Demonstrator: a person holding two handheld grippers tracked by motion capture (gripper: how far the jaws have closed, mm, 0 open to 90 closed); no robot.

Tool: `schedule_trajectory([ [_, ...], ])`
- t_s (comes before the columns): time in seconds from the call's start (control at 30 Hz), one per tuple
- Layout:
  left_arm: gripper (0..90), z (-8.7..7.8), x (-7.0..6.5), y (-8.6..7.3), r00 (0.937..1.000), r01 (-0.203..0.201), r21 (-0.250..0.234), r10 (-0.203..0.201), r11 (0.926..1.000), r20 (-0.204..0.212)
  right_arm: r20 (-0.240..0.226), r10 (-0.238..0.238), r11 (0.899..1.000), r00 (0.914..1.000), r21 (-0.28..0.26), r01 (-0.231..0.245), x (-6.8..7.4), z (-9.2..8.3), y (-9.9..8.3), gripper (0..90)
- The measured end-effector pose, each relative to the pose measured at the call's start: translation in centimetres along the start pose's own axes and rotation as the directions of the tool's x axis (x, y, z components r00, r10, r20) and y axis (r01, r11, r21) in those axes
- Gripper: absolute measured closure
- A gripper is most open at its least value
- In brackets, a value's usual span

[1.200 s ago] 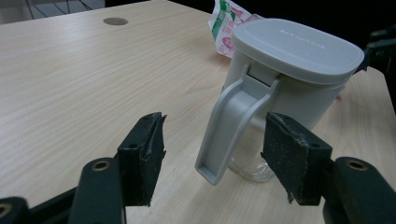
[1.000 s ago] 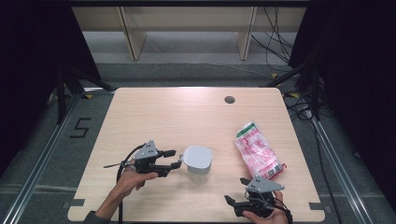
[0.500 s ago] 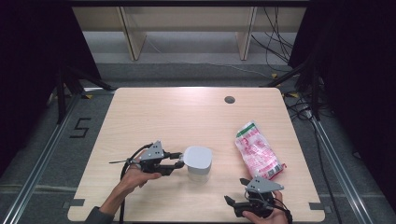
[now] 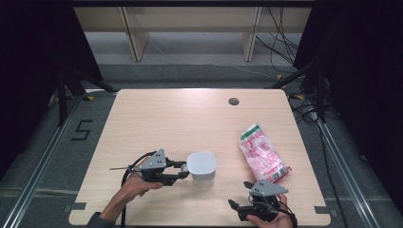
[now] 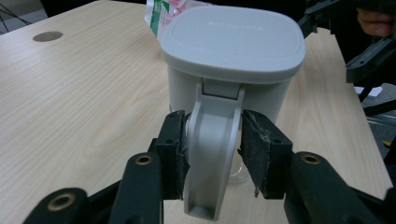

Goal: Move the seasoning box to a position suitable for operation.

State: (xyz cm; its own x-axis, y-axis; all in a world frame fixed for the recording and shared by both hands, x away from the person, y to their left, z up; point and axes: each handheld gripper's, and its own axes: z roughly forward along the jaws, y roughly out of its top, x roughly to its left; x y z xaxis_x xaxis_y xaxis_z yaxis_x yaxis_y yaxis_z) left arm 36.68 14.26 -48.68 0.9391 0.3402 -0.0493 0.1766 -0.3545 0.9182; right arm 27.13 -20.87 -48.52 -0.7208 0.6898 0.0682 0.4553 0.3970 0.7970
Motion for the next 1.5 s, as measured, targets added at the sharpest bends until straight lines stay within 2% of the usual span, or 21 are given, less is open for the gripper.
schedule_trajectory([
  [0.07, 60.8, 0.1, -0.1, 0.1, 0.9998, 0.007, -0.018, -0.007, 0.9998, 0.019, -0.014, -0.005, 1.0, 0.9999, 0.009, 0.005, 0.0, 0.0, 0.0, 19.0],
  [0.1, 62.6, 0.1, -0.1, 0.1, 0.9997, 0.009, -0.016, -0.008, 0.9998, 0.023, 0.008, 0.004, 1.0, 1.0, 0.005, -0.004, 0.2, -0.1, 0.0, 19.3],
  [0.17, 63.0, 0.2, -0.2, 0.2, 0.9997, 0.006, -0.017, -0.006, 0.9998, 0.022, 0.008, 0.003, 1.0, 1.0, 0.006, -0.003, 0.2, -0.1, 0.0, 19.4],
  [0.3, 66.4, 0.2, -0.7, 0.2, 0.9993, -0.021, -0.012, 0.021, 0.9997, 0.03, 0.007, 0.001, 1.0, 1.0, 0.0, -0.001, 0.1, -0.1, 0.0, 19.6],
  [0.37, 67.8, 0.3, -1.0, 0.3, 0.999, -0.04, -0.001, 0.04, 0.9992, 0.018, 0.008, 0.002, 1.0, 1.0, 0.014, -0.002, 0.1, -0.2, 0.1, 19.6],
  [0.43, 68.2, 0.3, -1.2, 0.4, 0.9988, -0.049, 0.006, 0.049, 0.9988, -0.008, 0.009, -0.005, 1.0, 0.9999, 0.001, 0.005, 0.1, -0.2, 0.0, 19.7],
  [0.47, 68.2, 0.4, -1.1, 0.5, 0.9986, -0.043, 0.007, 0.044, 0.999, -0.031, -0.001, -0.012, 1.0, 0.9999, -0.001, 0.012, 0.0, -0.1, 0.0, 19.7],
  [0.57, 68.2, 0.4, -1.0, 0.5, 0.9985, -0.035, 0.006, 0.035, 0.9994, -0.042, 0.011, -0.005, 1.0, 0.9999, 0.007, 0.005, 0.1, -0.1, 0.0, 19.8],
  [0.67, 68.2, 0.6, -0.8, 0.6, 0.9969, -0.044, 0.008, 0.044, 0.999, -0.064, 0.012, 0.003, 1.0, 0.9999, 0.007, -0.003, 0.1, -0.1, 0.0, 20.1],
  [0.73, 68.2, 0.7, -0.6, 0.6, 0.9966, -0.042, 0.005, 0.043, 0.9991, -0.07, 0.01, 0.001, 1.0, 1.0, 0.015, -0.001, 0.1, -0.2, 0.1, 20.1],
  [0.83, 68.2, 1.0, 0.1, 0.7, 0.9933, -0.032, 0.01, 0.033, 0.9994, -0.11, 0.009, -0.004, 1.0, 0.9999, 0.005, 0.004, 0.1, -0.1, 0.0, 20.3],
  [0.9, 68.2, 1.1, 0.7, 0.7, 0.9908, -0.018, -0.009, 0.017, 0.9998, -0.135, -0.002, -0.004, 1.0, 1.0, 0.006, 0.004, 0.0, 0.0, 0.0, 20.3],
  [0.97, 68.2, 1.1, 1.0, 0.8, 0.989, -0.01, -0.002, 0.01, 0.9999, -0.148, 0.008, -0.006, 1.0, 0.9999, 0.008, 0.005, 0.0, -0.1, 0.0, 20.3],
  [1.0, 68.2, 1.1, 1.4, 0.8, 0.9876, -0.016, 0.001, 0.016, 0.9999, -0.156, -0.018, -0.007, 1.0, 0.9998, 0.01, 0.007, -0.1, 0.0, 0.0, 20.3],
  [1.07, 68.2, 1.3, 1.8, 0.8, 0.987, -0.005, -0.007, 0.004, 1.0, -0.16, -0.016, -0.007, 1.0, 0.9998, 0.009, 0.007, -0.1, 0.0, 0.0, 20.3],
  [1.1, 68.2, 1.4, 2.0, 0.9, 0.9872, -0.014, -0.013, 0.012, 0.9998, -0.159, 0.001, -0.018, 1.0, 0.9998, 0.0, 0.018, -0.1, 0.0, 0.0, 20.3],
  [1.13, 68.2, 1.5, 2.0, 0.9, 0.9868, -0.004, -0.011, 0.003, 0.9999, -0.162, 0.001, -0.018, 1.0, 0.9998, 0.0, 0.018, -0.1, 0.0, 0.0, 20.3],
  [1.17, 68.2, 1.6, 2.2, 1.0, 0.9872, -0.015, -0.011, 0.013, 0.9998, -0.159, 0.002, -0.019, 1.0, 0.9998, 0.006, 0.019, -0.1, 0.0, 0.0, 20.3],
  [1.2, 68.2, 1.7, 2.2, 1.0, 0.9854, -0.013, -0.009, 0.011, 0.9999, -0.17, 0.012, -0.008, 1.0, 0.9999, 0.007, 0.008, 0.0, 0.0, 0.0, 20.3],
  [1.47, 68.2, 2.6, 3.0, 1.3, 0.9883, -0.005, -0.03, 0.001, 0.9996, -0.152, 0.006, -0.008, 1.0, 0.9999, 0.01, 0.008, 0.1, 0.0, 0.0, 20.3],
  [1.5, 68.2, 2.6, 3.1, 1.3, 0.9881, -0.015, -0.022, 0.012, 0.9996, -0.154, 0.001, -0.011, 1.0, 0.9999, 0.018, 0.011, 0.1, 0.0, 0.0, 20.3],
])
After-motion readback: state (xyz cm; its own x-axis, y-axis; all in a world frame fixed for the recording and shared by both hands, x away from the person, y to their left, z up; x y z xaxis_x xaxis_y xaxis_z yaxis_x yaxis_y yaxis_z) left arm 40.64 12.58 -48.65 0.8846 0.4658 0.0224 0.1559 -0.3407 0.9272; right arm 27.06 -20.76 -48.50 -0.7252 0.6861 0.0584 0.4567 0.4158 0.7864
